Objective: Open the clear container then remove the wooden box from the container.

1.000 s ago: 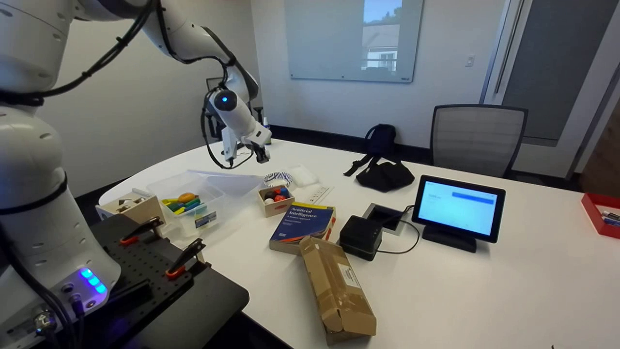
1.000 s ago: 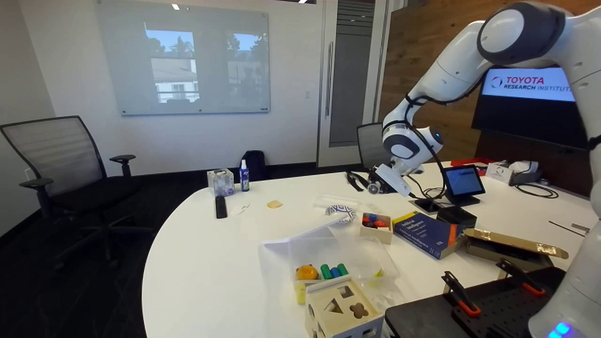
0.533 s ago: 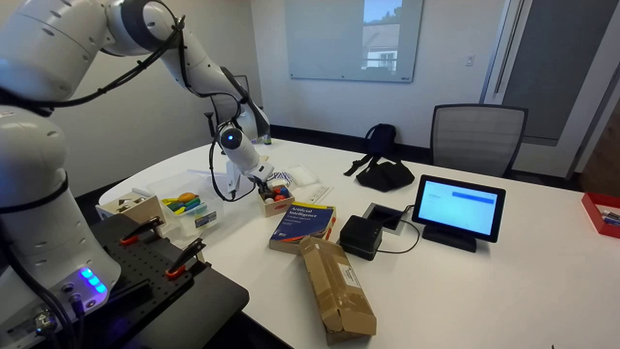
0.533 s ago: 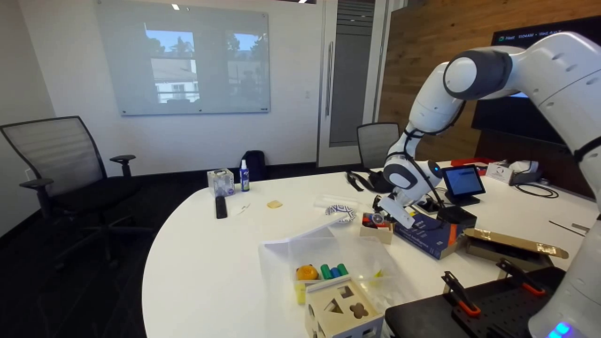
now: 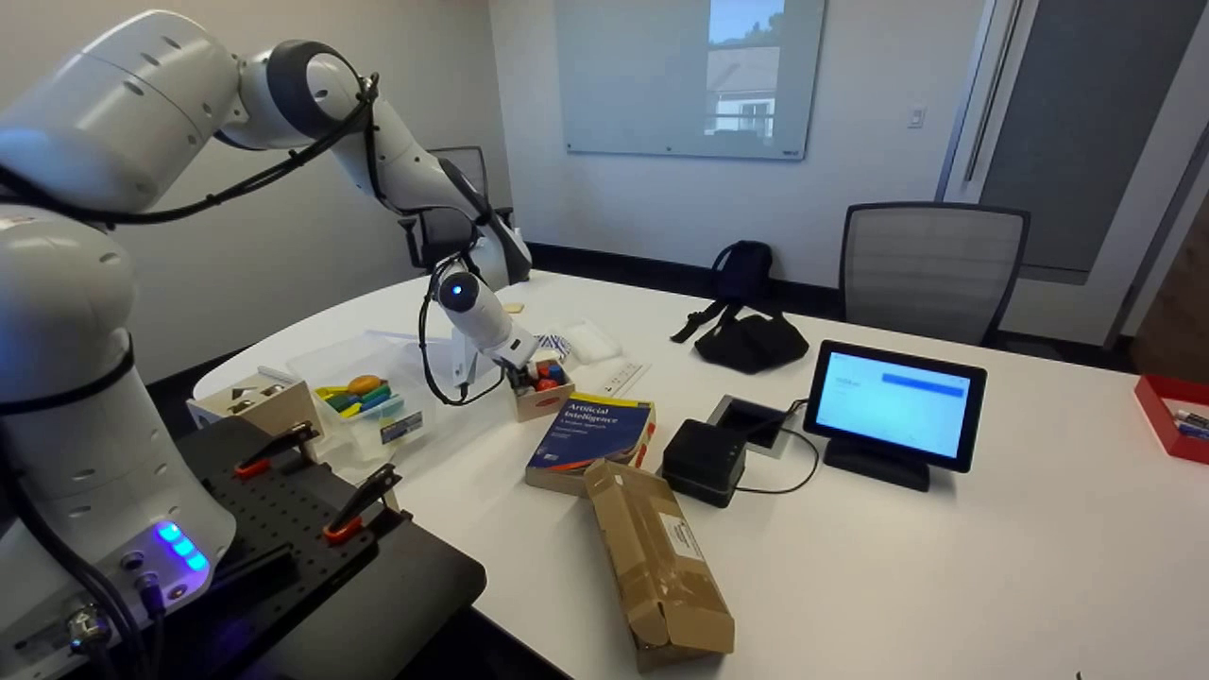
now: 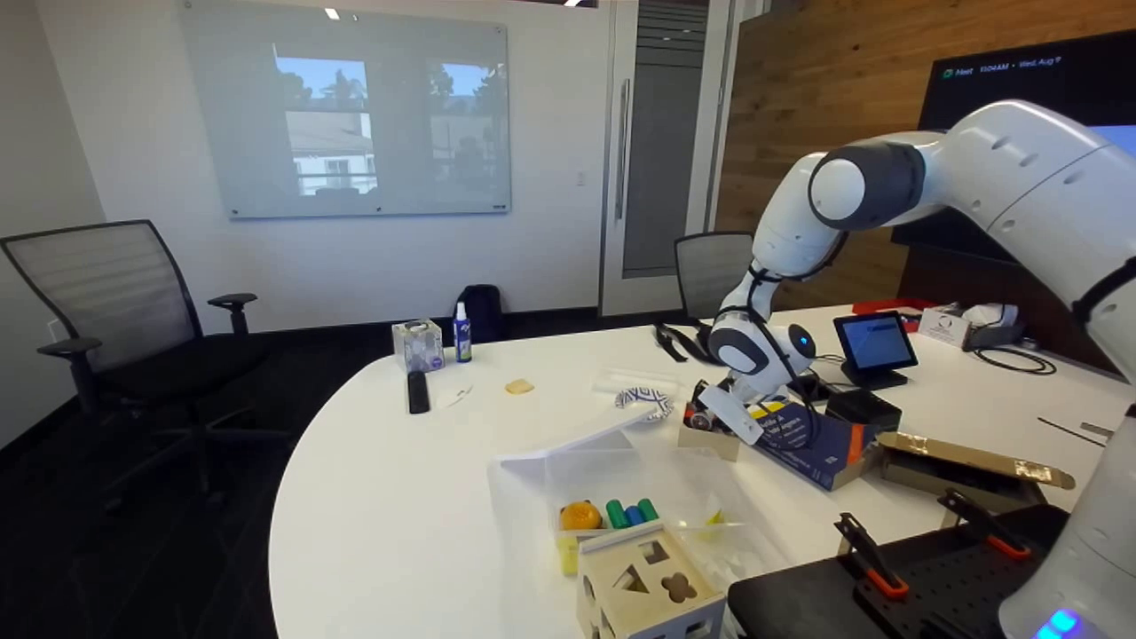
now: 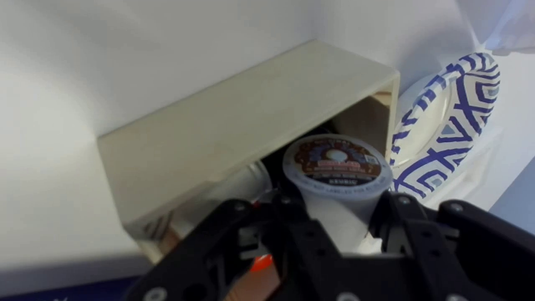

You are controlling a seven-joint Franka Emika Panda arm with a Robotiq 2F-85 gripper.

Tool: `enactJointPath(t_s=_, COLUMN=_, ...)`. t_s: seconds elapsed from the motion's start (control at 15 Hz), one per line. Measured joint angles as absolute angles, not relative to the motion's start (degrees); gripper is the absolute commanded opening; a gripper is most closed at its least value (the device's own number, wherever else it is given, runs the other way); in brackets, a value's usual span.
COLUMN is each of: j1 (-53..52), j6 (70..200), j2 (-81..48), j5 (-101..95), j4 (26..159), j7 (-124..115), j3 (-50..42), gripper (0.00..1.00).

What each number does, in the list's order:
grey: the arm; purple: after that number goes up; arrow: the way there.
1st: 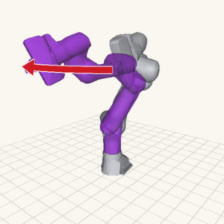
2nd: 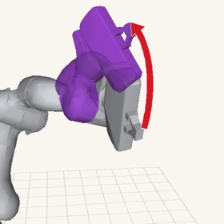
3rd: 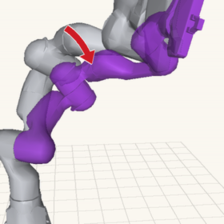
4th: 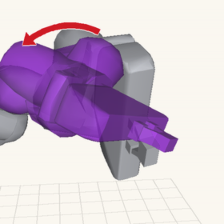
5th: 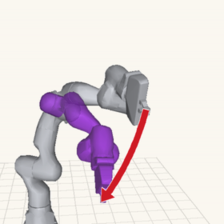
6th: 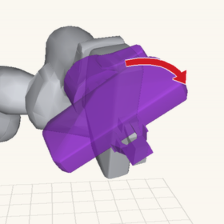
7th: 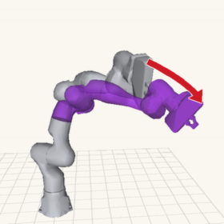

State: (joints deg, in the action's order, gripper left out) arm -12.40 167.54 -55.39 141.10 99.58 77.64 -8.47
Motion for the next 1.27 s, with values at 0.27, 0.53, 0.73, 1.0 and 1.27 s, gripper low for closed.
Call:
enactJointPath(t_s=0.27, j1=-12.5, j6=167.5, j2=-56.0, j5=141.4, j4=98.3, j7=77.5, j3=-8.7, gripper=0.97)
enactJointPath(t_s=0.53, j1=-12.2, j6=168.0, j2=-55.0, j5=140.5, j4=98.9, j7=77.3, j3=-8.7, gripper=1.0)
enactJointPath(t_s=0.73, j1=-12.1, j6=168.1, j2=-50.7, j5=140.3, j4=101.9, j7=77.5, j3=-9.2, gripper=1.0)
enactJointPath(t_s=1.0, j1=-12.2, j6=168.2, j2=-40.0, j5=139.7, j4=108.9, j7=77.6, j3=-10.2, gripper=1.0)
enactJointPath(t_s=1.27, j1=-12.3, j6=168.4, j2=-27.9, j5=136.4, j4=119.0, j7=77.6, j3=-10.0, gripper=1.0)
